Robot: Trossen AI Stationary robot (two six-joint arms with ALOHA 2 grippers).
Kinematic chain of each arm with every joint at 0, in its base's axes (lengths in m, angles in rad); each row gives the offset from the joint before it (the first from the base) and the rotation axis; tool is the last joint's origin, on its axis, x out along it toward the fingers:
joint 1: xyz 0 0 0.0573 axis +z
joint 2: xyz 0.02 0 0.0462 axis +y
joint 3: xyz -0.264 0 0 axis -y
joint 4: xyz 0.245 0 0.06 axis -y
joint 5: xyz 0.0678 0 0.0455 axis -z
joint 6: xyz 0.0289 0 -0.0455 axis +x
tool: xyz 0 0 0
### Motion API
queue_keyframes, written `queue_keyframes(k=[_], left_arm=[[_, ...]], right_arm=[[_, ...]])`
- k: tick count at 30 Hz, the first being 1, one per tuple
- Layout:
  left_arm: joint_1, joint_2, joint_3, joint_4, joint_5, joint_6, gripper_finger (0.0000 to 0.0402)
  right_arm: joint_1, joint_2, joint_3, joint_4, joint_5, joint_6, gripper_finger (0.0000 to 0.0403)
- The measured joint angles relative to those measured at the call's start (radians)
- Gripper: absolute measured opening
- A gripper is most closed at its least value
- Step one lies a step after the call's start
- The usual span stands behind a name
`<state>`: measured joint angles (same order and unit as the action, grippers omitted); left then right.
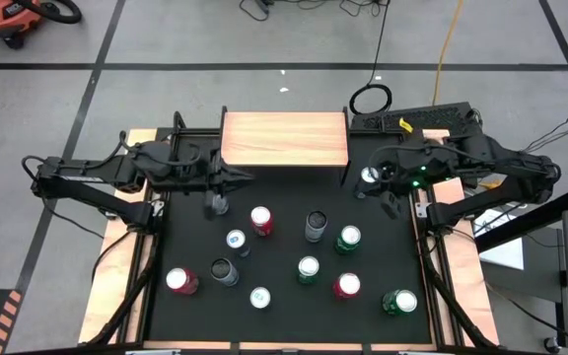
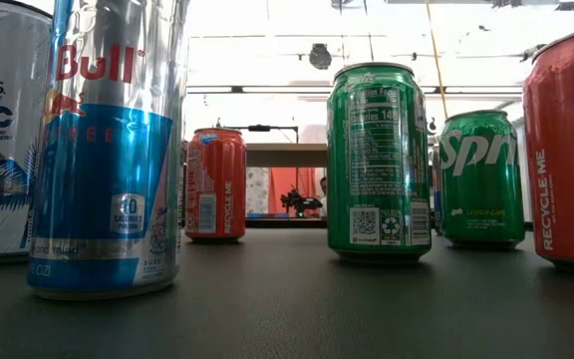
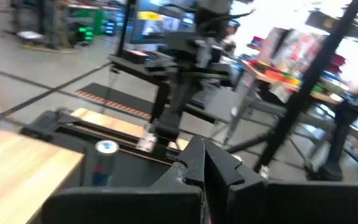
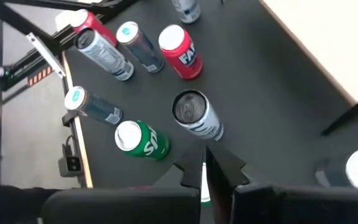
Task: Place canned beverage on shelf
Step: Put the top right blue soda can on the shelf
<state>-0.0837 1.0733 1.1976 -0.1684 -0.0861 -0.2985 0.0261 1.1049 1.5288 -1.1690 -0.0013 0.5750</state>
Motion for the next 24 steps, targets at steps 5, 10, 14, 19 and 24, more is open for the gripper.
queue_keyframes(k=[5,10,14,19,24], left_arm=[[0.000,0.000,0.000,-0.003,0.026,0.074,0.0000],[-0.002,0.000,0.000,-0.011,0.028,0.076,0.0000],[-0.014,0.000,0.000,-0.058,0.010,0.047,0.0000],[-0.016,-0.001,0.000,-0.153,-0.037,-0.010,0.0000],[-0.017,-0.002,0.000,-0.175,-0.045,0.036,0.0000]], right_arm=[[0.004,0.038,0.000,0.006,-0.001,0.089,0.0000],[0.010,0.087,0.000,0.042,0.001,0.121,0.0000],[0.016,0.125,0.000,0.051,0.001,0.132,0.0000],[0.037,0.151,0.000,0.051,-0.002,0.162,0.0009],[0.057,0.152,0.000,0.051,-0.003,0.166,0.0032]])
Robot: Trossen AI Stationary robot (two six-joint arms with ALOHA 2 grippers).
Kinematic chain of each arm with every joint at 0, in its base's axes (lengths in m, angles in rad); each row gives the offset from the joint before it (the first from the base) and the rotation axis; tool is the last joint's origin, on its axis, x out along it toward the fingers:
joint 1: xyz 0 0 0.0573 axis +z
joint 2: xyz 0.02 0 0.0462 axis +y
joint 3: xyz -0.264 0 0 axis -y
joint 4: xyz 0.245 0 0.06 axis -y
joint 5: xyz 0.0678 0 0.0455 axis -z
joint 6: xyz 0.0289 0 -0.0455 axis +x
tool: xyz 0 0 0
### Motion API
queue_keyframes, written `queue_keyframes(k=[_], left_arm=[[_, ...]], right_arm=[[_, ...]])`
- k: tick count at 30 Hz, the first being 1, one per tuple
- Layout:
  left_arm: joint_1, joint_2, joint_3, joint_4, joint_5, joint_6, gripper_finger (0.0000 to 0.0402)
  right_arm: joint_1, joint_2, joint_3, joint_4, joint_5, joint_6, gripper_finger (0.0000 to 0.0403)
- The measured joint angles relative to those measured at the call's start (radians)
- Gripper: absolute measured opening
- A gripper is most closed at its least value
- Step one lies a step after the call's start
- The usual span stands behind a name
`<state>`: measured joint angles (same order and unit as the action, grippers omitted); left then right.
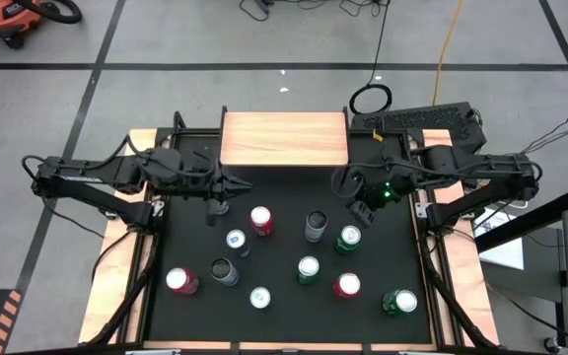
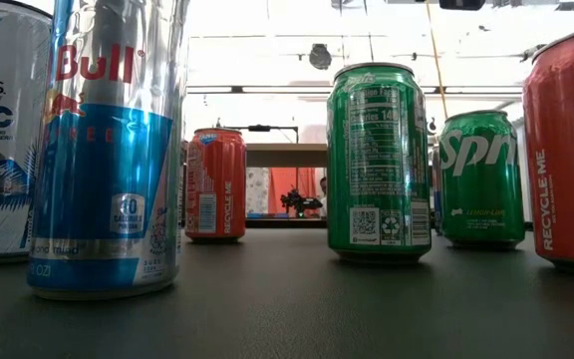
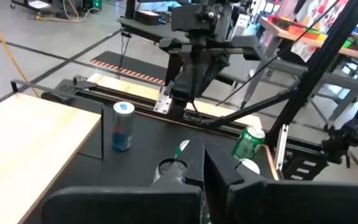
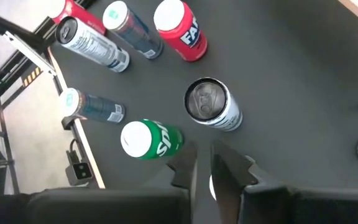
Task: Place canned beverage on shelf
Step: Put the top right blue soda can on the shelf
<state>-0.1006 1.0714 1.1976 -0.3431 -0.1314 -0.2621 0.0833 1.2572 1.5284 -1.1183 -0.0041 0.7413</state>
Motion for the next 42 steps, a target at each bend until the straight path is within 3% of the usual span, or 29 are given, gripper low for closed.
queue_keyframes(k=[9,21,33,42], left_arm=[[0.003,0.000,0.000,0.000,-0.021,0.011,0.0000],[-0.013,0.000,0.000,-0.066,-0.145,-0.108,0.0006],[-0.034,0.000,-0.001,-0.173,-0.244,-0.205,0.0155],[-0.030,0.000,-0.001,-0.172,-0.268,-0.204,0.0180]], right_arm=[[0.011,0.000,0.000,-0.045,0.001,-0.145,0.0068],[0.010,0.000,0.000,-0.046,0.003,-0.364,0.0088],[-0.039,-0.009,0.000,-0.120,0.003,-0.400,0.0127],[-0.127,-0.002,-0.001,-0.235,0.003,-0.368,0.0165]])
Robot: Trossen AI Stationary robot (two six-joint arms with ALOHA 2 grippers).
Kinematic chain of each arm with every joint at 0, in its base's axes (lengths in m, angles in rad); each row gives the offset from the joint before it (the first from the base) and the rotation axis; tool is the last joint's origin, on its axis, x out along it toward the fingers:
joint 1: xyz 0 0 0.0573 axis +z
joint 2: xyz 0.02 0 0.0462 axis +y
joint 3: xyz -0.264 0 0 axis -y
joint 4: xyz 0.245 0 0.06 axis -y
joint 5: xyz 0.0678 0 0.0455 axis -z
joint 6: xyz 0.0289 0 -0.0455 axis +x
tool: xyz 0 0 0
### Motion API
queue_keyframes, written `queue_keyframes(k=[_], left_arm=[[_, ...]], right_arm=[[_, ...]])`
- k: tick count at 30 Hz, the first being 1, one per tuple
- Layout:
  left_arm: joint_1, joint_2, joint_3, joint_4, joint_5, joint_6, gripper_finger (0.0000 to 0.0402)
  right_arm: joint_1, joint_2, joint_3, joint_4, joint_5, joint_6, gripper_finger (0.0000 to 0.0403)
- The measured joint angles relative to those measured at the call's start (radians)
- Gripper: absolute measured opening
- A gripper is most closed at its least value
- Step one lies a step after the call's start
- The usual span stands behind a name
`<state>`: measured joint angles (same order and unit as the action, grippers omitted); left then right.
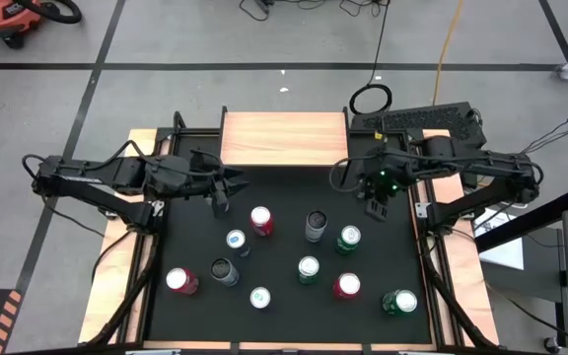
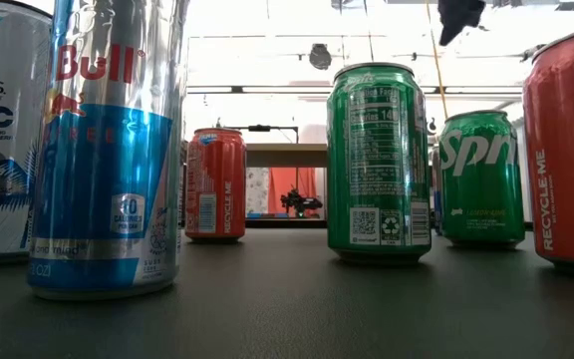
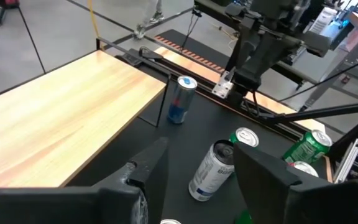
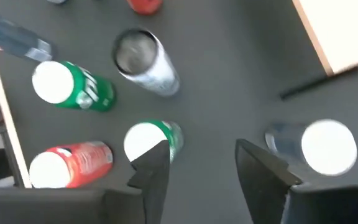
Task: Place canned beverage on shelf
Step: Put the top right blue soda can on the shelf
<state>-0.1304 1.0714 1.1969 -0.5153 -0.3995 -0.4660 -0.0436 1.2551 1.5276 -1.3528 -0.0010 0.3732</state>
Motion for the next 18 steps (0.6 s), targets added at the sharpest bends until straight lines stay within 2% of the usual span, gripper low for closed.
queue_keyframes(k=[9,15,18], left_arm=[[0.000,0.033,0.000,0.002,-0.003,0.008,0.0180],[0.019,0.075,0.000,0.005,-0.002,0.072,0.0180],[0.029,0.087,0.000,0.019,0.023,0.065,0.0180]], right_arm=[[-0.079,-0.004,0.000,-0.136,0.005,0.085,0.0203],[-0.130,-0.013,0.000,-0.160,0.121,0.036,0.0225],[-0.168,-0.026,0.000,-0.150,0.138,0.003,0.0226]])
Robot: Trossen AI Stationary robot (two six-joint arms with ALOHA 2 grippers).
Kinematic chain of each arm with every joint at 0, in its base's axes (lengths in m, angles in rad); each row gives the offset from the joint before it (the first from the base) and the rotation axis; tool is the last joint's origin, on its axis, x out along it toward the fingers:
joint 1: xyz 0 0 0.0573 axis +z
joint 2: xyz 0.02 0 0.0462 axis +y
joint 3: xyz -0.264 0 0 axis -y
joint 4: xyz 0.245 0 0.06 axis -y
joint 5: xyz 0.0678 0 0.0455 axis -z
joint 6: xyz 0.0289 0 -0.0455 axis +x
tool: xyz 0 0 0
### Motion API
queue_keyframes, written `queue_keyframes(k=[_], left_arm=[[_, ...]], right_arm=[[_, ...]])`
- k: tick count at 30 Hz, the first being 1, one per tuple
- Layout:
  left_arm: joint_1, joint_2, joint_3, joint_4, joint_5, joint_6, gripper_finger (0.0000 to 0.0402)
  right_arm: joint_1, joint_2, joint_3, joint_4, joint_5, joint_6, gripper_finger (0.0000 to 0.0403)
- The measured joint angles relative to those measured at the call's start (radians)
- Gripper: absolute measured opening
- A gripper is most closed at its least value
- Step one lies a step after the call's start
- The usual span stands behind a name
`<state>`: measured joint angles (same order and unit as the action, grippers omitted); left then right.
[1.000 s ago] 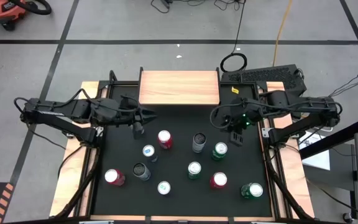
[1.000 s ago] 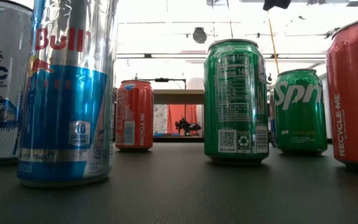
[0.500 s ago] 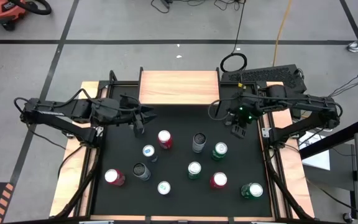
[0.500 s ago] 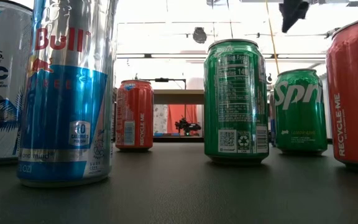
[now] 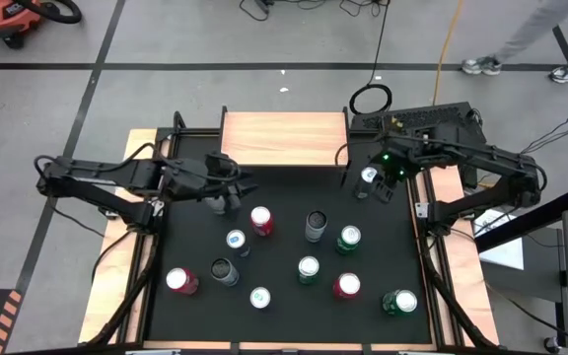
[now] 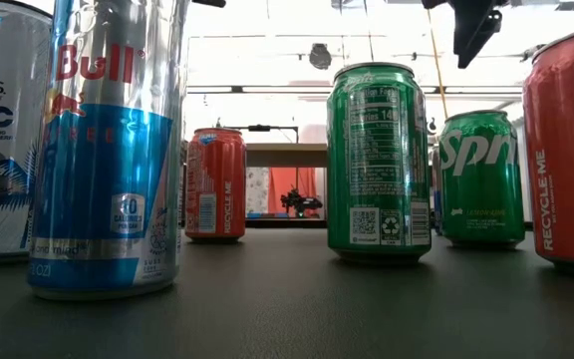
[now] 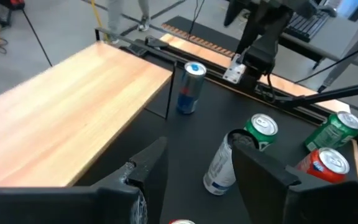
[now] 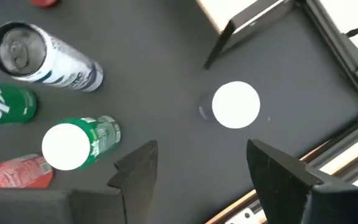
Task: Place canned beverage on shelf
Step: Put the top right blue soda can on the shelf
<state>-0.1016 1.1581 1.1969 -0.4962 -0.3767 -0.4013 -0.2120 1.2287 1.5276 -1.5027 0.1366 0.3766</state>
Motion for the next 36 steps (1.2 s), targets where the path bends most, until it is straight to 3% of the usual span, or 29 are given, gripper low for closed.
queue_keyframes(k=[6,13,22,28,36], left_arm=[[0.004,0.004,0.000,0.003,0.010,-0.003,0.0180],[0.011,0.004,0.000,0.005,0.010,-0.007,0.0180],[0.010,0.004,0.000,0.007,0.001,-0.005,0.0180],[0.010,0.004,0.000,0.007,-0.006,-0.003,0.0180],[0.010,0.004,0.000,0.007,-0.017,-0.003,0.0180]], right_arm=[[-0.086,-0.008,0.000,0.005,-0.003,-0.048,0.0226],[-0.176,-0.011,-0.026,0.079,-0.012,-0.281,0.0226],[-0.282,-0.012,-0.161,0.181,-0.185,-0.508,0.0229],[-0.330,-0.003,-0.236,0.300,-0.267,-0.610,0.0269],[-0.399,0.008,-0.322,0.365,-0.271,-0.653,0.0299]])
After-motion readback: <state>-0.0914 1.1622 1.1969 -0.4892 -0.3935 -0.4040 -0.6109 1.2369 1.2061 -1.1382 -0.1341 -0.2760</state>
